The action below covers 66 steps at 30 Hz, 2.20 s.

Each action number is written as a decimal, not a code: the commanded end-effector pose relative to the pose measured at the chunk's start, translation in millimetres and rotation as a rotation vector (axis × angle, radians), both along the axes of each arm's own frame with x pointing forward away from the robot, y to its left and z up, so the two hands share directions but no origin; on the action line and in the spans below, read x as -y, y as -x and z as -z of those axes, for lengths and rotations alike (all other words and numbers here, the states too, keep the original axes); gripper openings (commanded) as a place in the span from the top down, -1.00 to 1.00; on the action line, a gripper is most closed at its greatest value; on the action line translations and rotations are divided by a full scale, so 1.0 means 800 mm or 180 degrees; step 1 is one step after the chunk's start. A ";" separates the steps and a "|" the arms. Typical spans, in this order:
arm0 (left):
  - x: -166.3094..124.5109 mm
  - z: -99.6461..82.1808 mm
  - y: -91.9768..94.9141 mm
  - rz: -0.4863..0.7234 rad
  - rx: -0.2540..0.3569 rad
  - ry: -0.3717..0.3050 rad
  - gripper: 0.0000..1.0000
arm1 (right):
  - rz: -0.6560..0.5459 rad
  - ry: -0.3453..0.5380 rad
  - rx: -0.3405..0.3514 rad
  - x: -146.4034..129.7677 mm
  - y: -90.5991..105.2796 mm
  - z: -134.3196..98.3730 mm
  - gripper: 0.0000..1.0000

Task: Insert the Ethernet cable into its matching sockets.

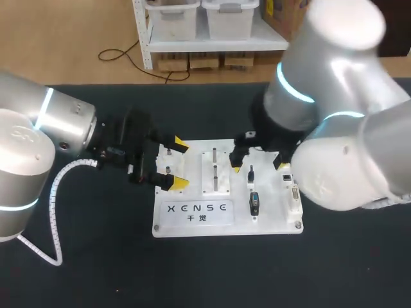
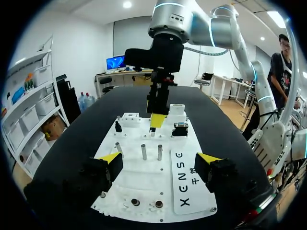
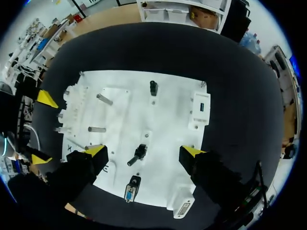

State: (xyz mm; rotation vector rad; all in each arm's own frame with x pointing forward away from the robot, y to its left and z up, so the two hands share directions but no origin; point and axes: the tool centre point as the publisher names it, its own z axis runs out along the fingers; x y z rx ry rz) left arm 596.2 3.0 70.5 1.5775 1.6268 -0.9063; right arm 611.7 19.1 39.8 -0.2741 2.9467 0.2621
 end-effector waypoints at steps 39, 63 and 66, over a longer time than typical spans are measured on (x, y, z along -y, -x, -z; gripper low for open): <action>-0.001 0.002 0.000 0.0002 0.0006 0.0014 -1.00 | 0.0193 0.0479 -0.0092 -0.009 -0.006 0.027 1.00; -0.001 0.002 0.000 0.0002 0.0006 0.0014 -1.00 | 0.0340 0.0568 -0.0151 0.051 -0.013 -0.001 1.00; -0.001 0.002 0.000 0.0002 0.0006 0.0014 -1.00 | 0.0389 0.0595 -0.0154 0.064 -0.015 -0.002 1.00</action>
